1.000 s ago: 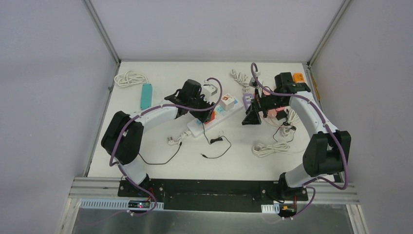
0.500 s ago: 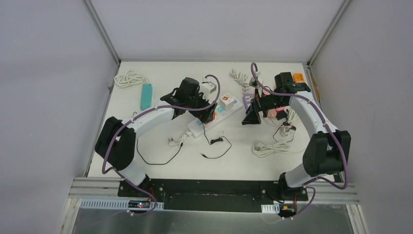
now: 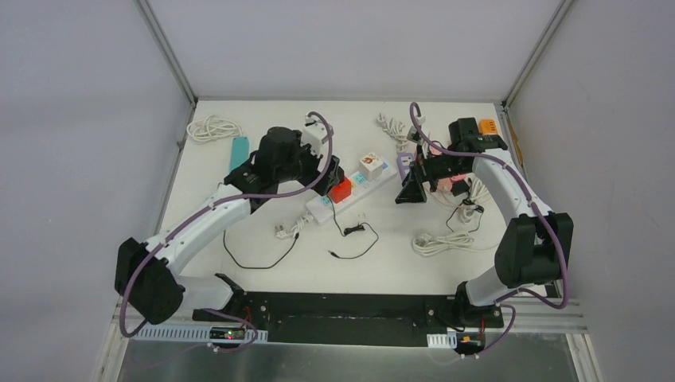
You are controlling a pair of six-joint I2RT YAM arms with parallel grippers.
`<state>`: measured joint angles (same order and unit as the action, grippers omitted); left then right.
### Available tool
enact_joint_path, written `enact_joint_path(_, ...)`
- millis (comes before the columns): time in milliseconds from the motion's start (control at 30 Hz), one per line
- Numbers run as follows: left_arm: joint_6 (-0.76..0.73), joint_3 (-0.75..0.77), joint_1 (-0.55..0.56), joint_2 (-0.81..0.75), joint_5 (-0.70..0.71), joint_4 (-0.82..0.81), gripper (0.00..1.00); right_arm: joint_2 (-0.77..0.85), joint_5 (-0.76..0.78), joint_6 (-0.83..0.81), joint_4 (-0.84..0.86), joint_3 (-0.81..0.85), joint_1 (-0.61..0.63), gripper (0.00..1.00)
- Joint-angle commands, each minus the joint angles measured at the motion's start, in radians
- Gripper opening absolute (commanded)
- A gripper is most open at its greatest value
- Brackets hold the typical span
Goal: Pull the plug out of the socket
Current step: Move the socket to the center of the board, then remove the plug from the socket.
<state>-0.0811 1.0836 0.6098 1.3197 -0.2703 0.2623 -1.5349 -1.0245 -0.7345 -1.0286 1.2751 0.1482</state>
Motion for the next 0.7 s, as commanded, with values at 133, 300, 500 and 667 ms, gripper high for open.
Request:
enact_joint_path(133, 0.109, -0.199, 0.000, -0.311, 0.135, -0.101, 0.99, -0.003, 0.010, -0.015, 0.025, 0.019, -0.003, 0.95)
enact_joint_path(300, 0.141, -0.372, -0.004, -0.472, 0.130, -0.139, 0.99, -0.007, 0.013, -0.016, 0.025, 0.020, -0.004, 0.95)
enact_joint_path(500, 0.114, -0.550, -0.005, -0.608, 0.121, -0.238, 0.98, -0.014, 0.012, -0.018, 0.025, 0.018, -0.006, 0.95)
enact_joint_path(667, 0.023, -0.679, -0.005, -0.602, 0.117, -0.443, 0.98, -0.021, 0.011, -0.020, 0.021, 0.021, -0.006, 0.95)
